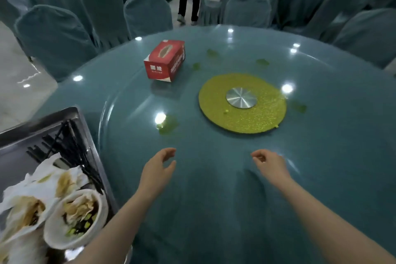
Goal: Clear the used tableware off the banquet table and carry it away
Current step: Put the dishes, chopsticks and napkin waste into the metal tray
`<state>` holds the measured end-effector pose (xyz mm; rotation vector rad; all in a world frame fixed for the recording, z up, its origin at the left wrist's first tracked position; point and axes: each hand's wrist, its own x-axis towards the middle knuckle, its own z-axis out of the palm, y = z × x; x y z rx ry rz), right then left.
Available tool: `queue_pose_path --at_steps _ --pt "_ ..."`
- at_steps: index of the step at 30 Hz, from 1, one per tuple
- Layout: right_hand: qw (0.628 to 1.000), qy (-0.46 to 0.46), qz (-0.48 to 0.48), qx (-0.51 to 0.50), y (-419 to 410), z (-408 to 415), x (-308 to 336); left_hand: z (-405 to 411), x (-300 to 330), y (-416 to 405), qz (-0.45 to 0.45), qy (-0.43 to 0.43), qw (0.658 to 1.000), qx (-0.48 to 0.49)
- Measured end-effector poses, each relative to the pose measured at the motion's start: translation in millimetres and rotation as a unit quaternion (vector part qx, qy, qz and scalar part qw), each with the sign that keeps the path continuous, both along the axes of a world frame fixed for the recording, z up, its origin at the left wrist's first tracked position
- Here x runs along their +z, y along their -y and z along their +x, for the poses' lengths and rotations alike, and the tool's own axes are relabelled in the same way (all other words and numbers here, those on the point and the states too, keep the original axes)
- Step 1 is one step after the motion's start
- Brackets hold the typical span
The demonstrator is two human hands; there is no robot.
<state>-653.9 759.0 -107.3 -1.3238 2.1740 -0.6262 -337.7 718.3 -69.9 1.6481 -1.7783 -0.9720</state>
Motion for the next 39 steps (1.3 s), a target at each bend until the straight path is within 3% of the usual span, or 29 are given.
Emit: queue_pose_path --at_steps 4,7,14,18,23,29,31,34,39 --pt "0.998 -0.049 -0.01 -0.041 29 -64 -8 -64 -15 39 -0.011 0.037 0.998 -0.054" --pt "0.992 -0.126 0.0 -0.016 57 -104 -16 -115 -26 71 -0.031 0.077 0.99 -0.115" --pt "0.977 -0.214 0.0 -0.01 113 -142 -27 -211 -53 147 -0.059 0.223 0.941 -0.246" --pt "0.964 -0.264 -0.017 0.0 89 -140 -30 -242 -61 168 -0.09 0.306 0.895 -0.313" --pt "0.962 -0.273 -0.002 0.002 55 -131 -29 -252 -63 153 -0.255 0.322 0.863 -0.295" --pt "0.969 -0.247 -0.028 -0.008 -3 -101 -28 -234 -45 107 -0.226 0.362 0.847 -0.318" --pt "0.972 -0.233 -0.024 -0.025 -22 -92 -29 -224 -40 90 -0.21 0.353 0.852 -0.324" --pt "0.972 -0.235 0.012 -0.019 -47 -77 -26 -195 -34 54 -0.171 0.273 0.902 -0.287" --pt "0.996 -0.047 -0.063 -0.046 -55 26 -7 -112 -17 -3 -0.147 0.119 0.973 -0.136"
